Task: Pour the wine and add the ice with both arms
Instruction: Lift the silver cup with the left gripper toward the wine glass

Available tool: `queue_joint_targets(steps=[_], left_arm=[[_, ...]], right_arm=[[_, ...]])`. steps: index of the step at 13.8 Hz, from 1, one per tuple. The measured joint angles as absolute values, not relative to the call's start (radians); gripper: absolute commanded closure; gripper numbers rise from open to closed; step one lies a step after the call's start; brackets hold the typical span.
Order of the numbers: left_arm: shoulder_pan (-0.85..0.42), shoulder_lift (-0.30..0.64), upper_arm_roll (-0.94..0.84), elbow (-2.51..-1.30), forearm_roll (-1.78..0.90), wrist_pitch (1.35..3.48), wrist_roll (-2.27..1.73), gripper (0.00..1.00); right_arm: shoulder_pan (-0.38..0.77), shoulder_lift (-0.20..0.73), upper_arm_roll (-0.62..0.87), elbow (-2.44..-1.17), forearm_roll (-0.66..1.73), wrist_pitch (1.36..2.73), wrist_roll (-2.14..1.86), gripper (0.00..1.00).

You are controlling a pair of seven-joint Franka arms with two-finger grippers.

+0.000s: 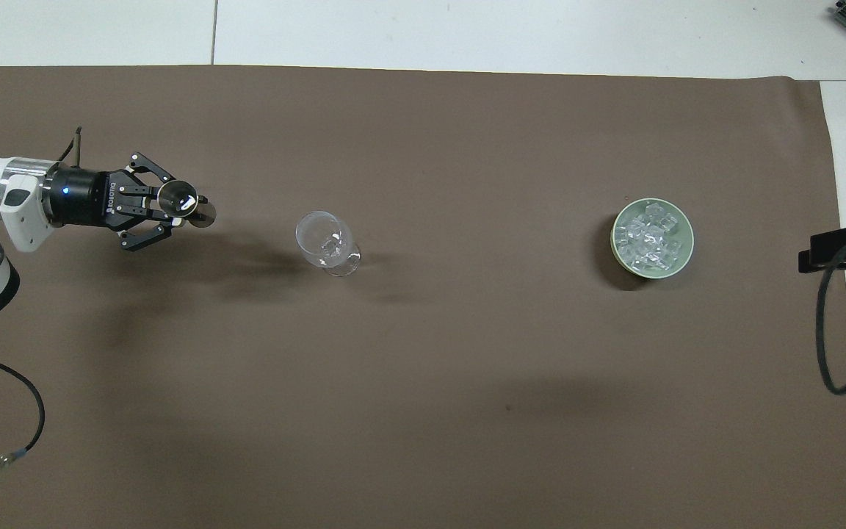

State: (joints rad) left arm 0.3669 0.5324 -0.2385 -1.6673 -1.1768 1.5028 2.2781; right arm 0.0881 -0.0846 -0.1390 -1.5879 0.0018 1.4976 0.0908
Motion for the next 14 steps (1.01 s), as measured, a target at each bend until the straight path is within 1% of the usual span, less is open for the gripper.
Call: queue_joint_targets(steps=[4, 11, 14], left_arm=[[0.316, 0.454, -0.237, -1.766, -1.215, 1.575, 2.252, 0.91], [0.258, 0.316, -0.236, -1.841, -1.217, 1.689, 2.138, 0.91], [0.237, 0.274, -0.234, -1.86, -1.217, 1.73, 2.085, 0.92]], right_arm=[[0.088, -0.085, -0.139, -1.588, 0.002, 1.498, 0.091, 0.0], [0.088, -0.085, -0.139, -1.588, 0.002, 1.498, 0.091, 0.0], [0.088, -0.085, -0.139, -1.588, 0.002, 1.498, 0.091, 0.0]])
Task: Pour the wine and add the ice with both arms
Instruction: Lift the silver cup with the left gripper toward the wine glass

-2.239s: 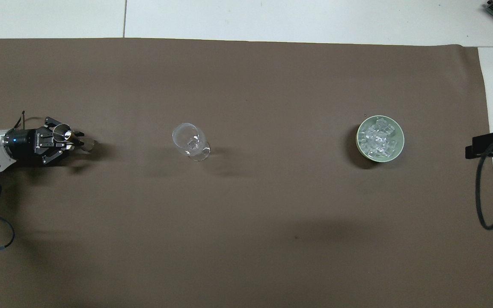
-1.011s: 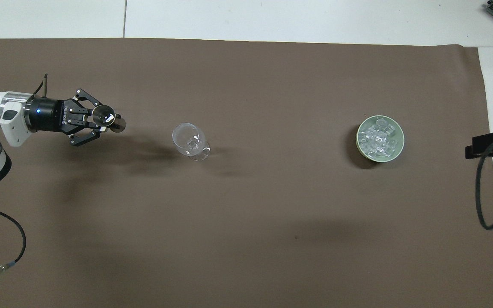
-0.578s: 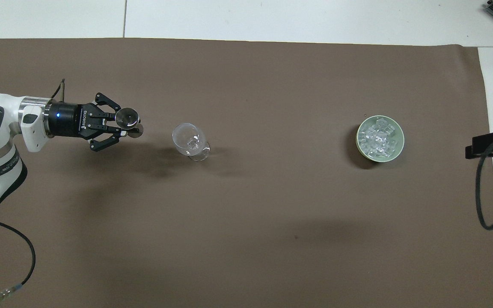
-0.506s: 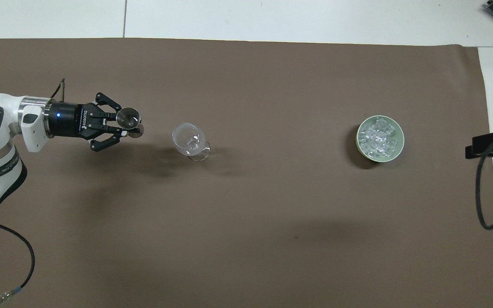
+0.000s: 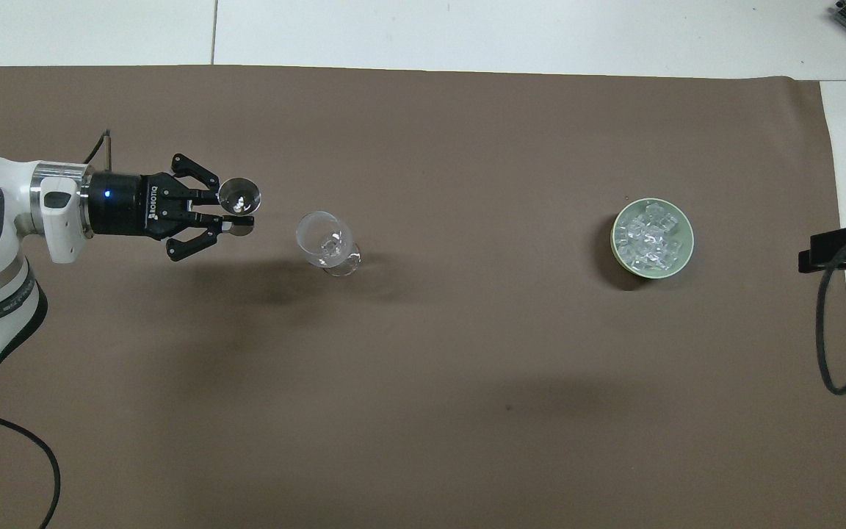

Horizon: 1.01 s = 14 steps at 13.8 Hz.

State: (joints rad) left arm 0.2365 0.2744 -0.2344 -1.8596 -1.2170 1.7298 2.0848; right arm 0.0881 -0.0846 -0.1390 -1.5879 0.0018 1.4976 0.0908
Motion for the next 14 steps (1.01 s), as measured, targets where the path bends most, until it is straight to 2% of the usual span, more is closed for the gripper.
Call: queue_joint_targets(steps=[14], left_arm=[[0.175, 0.236, -0.228, -1.862, -1.068, 1.818, 1.975, 0.92]], right_arm=[[0.088, -0.085, -0.139, -1.588, 0.002, 1.498, 0.091, 0.0]])
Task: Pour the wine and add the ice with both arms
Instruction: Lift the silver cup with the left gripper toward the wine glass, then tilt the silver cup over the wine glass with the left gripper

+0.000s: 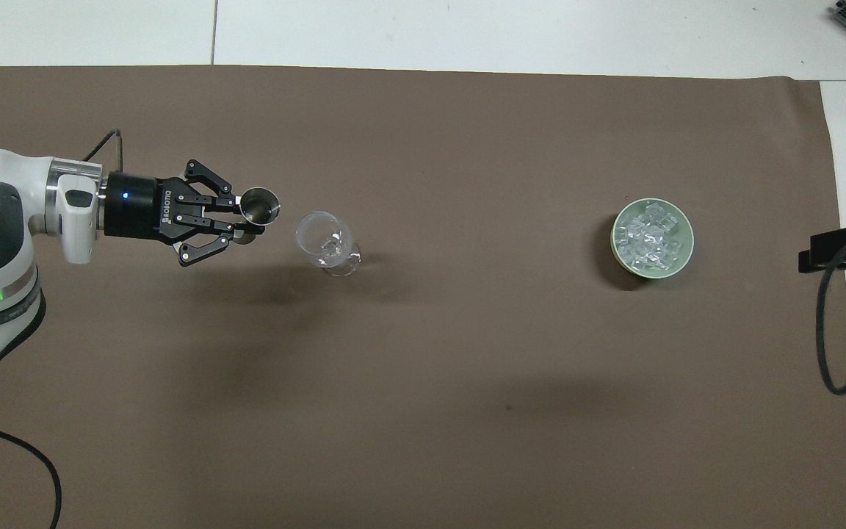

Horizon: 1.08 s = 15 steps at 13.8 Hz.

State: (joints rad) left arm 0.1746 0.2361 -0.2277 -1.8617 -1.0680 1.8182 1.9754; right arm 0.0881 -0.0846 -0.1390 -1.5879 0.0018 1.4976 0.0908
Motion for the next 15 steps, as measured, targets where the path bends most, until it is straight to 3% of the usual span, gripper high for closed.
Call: queue_joint_targets(steps=[15], left_arm=[[0.13, 0.174, -0.228, -1.842, -0.92, 1.873, 1.813, 0.93]], right_arm=[[0.088, -0.085, -0.139, -1.588, 0.002, 1.498, 0.091, 0.0]])
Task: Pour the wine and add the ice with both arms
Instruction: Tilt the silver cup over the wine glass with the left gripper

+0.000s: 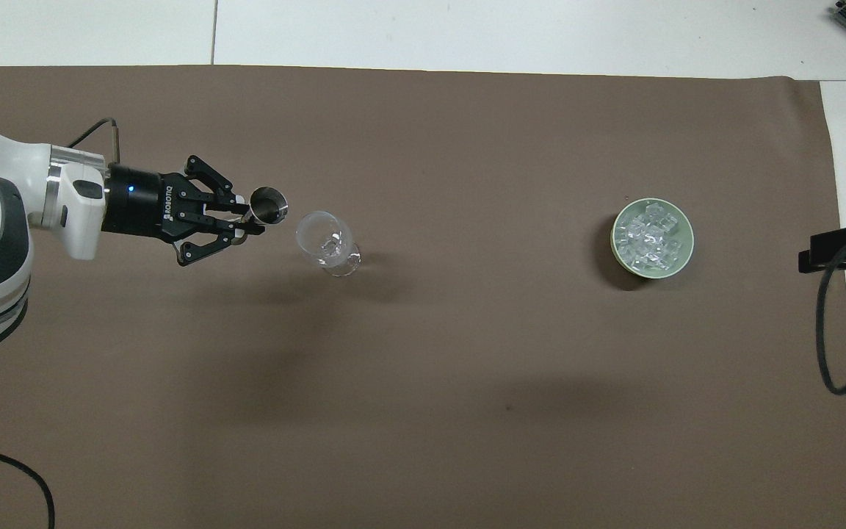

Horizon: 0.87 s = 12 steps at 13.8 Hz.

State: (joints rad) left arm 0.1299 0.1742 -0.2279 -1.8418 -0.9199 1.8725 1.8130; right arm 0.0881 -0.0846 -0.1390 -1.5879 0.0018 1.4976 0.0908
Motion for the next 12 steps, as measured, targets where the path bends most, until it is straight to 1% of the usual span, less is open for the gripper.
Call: queue_joint_targets(steps=[12], left_arm=[[0.081, 0.167, -0.228, -1.836, -0.821, 1.921, 1.752, 0.93]], right_arm=[[0.088, -0.085, -0.139, -1.588, 0.002, 1.498, 0.091, 0.0]])
